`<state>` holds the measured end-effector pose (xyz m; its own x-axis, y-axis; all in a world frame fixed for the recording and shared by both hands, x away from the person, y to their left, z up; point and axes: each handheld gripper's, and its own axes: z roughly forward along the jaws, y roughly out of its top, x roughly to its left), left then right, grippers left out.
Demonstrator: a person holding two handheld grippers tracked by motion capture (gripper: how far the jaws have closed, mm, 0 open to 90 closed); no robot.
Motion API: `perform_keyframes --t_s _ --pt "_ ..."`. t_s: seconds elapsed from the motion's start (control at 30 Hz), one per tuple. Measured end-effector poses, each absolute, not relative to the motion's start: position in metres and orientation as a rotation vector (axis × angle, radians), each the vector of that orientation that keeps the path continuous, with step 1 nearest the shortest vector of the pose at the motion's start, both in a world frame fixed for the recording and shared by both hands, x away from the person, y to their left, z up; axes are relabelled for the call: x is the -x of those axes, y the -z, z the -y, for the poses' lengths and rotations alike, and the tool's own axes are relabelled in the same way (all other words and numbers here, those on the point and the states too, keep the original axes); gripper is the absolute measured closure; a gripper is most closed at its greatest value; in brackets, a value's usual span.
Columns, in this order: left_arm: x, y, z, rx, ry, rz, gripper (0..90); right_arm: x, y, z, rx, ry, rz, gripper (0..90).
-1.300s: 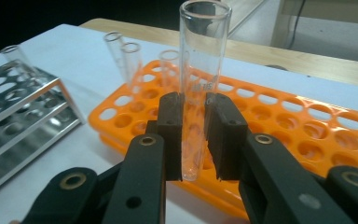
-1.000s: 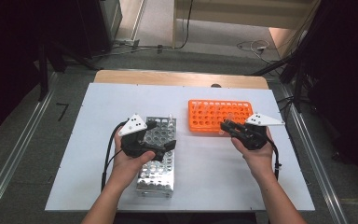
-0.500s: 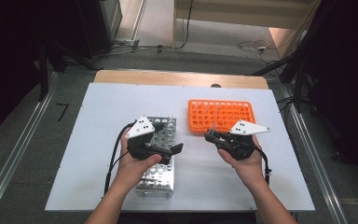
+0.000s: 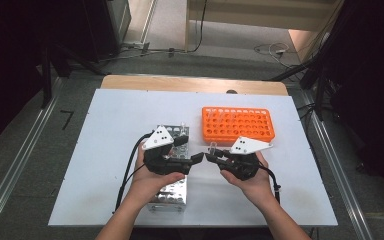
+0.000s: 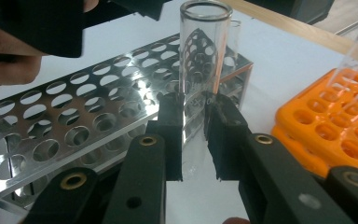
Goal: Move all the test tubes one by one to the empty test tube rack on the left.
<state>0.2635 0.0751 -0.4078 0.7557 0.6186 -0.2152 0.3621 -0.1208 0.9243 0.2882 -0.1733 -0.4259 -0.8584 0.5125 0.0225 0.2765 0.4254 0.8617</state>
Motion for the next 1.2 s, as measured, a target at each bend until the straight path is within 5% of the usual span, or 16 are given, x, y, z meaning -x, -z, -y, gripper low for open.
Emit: perform_keyframes --t_s 0.5,1.2 --pt "-0.259 0.409 -0.063 -1.762 -0.239 -0.710 53.4 -0.275 0.430 0.146 -0.589 -1.375 -2.493 74.3" --pt "-0.258 0.411 -0.062 -1.793 -0.269 -0.687 73.4 -0.274 0.430 0.145 -0.577 -1.378 -2.502 74.3"
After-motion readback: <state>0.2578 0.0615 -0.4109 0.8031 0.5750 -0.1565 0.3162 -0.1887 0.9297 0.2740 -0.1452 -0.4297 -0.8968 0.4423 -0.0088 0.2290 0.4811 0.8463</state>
